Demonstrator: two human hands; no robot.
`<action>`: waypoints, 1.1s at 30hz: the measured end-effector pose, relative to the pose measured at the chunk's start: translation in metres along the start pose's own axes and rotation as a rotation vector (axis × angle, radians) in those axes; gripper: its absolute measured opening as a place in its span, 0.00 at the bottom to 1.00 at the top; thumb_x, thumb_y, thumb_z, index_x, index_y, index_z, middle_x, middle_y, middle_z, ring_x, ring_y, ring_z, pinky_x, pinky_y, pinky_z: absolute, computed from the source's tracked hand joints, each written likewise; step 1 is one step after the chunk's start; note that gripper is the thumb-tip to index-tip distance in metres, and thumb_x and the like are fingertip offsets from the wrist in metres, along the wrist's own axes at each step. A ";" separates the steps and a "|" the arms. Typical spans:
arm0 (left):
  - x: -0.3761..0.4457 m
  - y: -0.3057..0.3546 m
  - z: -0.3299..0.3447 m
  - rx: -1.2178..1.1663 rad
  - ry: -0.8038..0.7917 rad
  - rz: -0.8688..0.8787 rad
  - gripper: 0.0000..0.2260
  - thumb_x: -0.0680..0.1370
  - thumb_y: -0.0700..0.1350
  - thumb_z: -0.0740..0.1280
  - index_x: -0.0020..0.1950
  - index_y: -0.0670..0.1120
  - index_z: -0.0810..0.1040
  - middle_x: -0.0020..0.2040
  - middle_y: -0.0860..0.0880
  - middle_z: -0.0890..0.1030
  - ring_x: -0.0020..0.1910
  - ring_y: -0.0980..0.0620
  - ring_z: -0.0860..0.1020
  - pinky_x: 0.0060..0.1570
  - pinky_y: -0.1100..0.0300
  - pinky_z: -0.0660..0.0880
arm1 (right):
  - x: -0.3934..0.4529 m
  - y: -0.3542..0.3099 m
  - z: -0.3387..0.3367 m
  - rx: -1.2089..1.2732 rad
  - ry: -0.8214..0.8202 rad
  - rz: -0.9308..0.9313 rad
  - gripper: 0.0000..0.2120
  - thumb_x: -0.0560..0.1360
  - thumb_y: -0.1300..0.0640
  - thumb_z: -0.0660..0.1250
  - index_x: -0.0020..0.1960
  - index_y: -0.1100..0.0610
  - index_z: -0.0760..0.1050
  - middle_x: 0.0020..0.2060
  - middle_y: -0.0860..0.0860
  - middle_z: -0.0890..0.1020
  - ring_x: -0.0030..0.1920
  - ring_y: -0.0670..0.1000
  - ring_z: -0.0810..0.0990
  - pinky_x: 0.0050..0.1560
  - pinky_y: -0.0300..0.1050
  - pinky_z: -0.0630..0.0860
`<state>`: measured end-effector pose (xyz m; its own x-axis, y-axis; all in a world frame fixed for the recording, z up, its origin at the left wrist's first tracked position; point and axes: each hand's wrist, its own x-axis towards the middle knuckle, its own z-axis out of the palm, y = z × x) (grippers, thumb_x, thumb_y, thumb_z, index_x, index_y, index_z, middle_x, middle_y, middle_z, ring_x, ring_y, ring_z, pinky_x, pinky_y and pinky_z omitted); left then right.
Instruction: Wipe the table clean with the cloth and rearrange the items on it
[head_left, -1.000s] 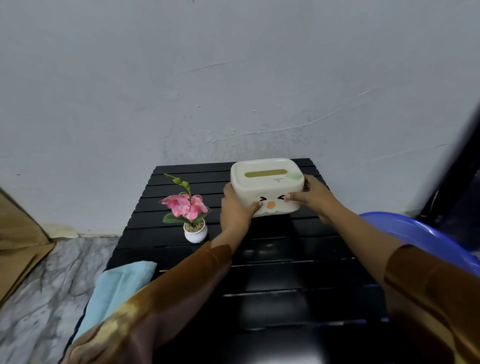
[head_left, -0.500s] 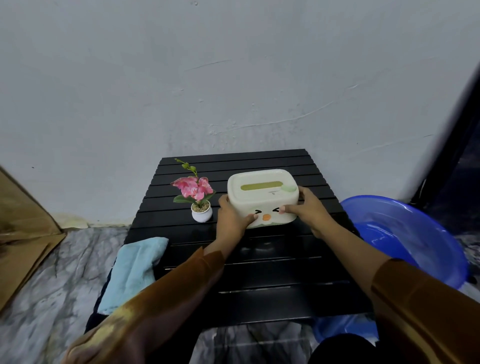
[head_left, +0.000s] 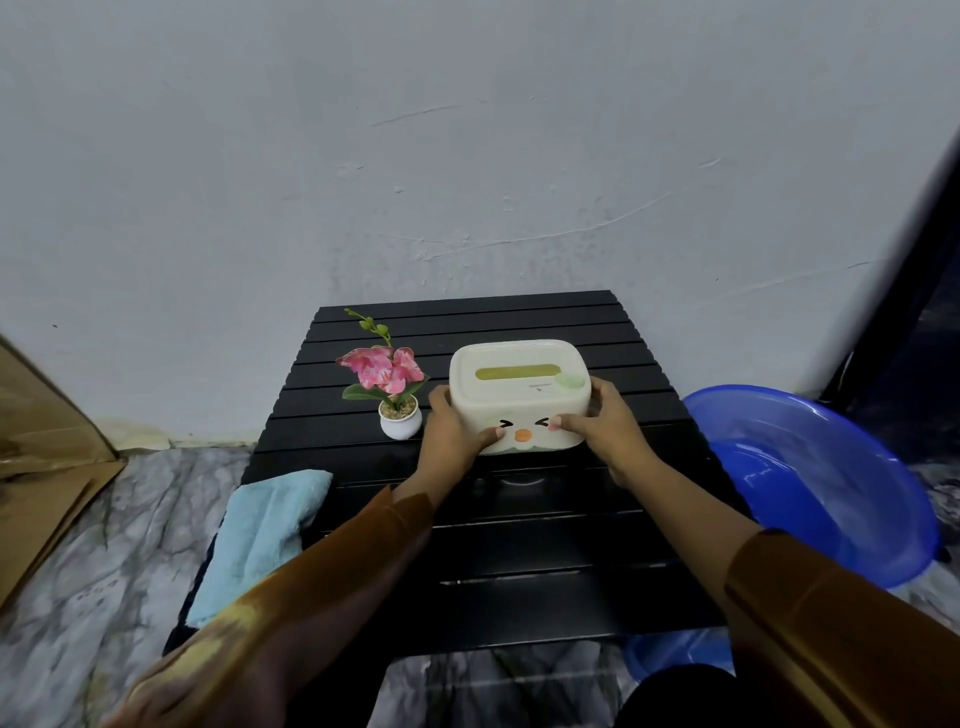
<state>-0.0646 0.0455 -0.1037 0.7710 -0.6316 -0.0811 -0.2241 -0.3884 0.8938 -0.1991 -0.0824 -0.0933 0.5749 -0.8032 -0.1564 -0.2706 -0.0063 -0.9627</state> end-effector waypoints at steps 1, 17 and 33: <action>0.001 0.000 0.000 0.000 -0.003 0.000 0.36 0.70 0.40 0.75 0.70 0.39 0.57 0.68 0.40 0.72 0.66 0.42 0.72 0.61 0.55 0.70 | 0.000 0.000 0.000 0.002 -0.001 -0.001 0.35 0.66 0.66 0.74 0.69 0.55 0.63 0.64 0.56 0.74 0.57 0.52 0.73 0.62 0.55 0.75; 0.000 0.005 -0.001 0.043 -0.024 0.002 0.36 0.70 0.41 0.75 0.70 0.39 0.56 0.68 0.40 0.71 0.66 0.42 0.72 0.62 0.55 0.70 | 0.003 -0.002 -0.003 -0.029 -0.014 0.004 0.35 0.67 0.66 0.74 0.69 0.56 0.63 0.65 0.57 0.74 0.61 0.55 0.74 0.61 0.52 0.75; 0.002 0.003 -0.002 0.049 -0.060 -0.021 0.38 0.69 0.42 0.75 0.71 0.39 0.55 0.69 0.40 0.70 0.66 0.42 0.72 0.62 0.54 0.70 | 0.006 0.004 -0.006 -0.042 -0.013 0.031 0.39 0.66 0.64 0.75 0.72 0.56 0.60 0.68 0.55 0.71 0.65 0.55 0.72 0.64 0.53 0.73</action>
<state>-0.0623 0.0445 -0.1003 0.7391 -0.6615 -0.1274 -0.2384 -0.4337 0.8690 -0.2012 -0.0909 -0.0966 0.5755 -0.7957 -0.1886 -0.3205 -0.0072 -0.9472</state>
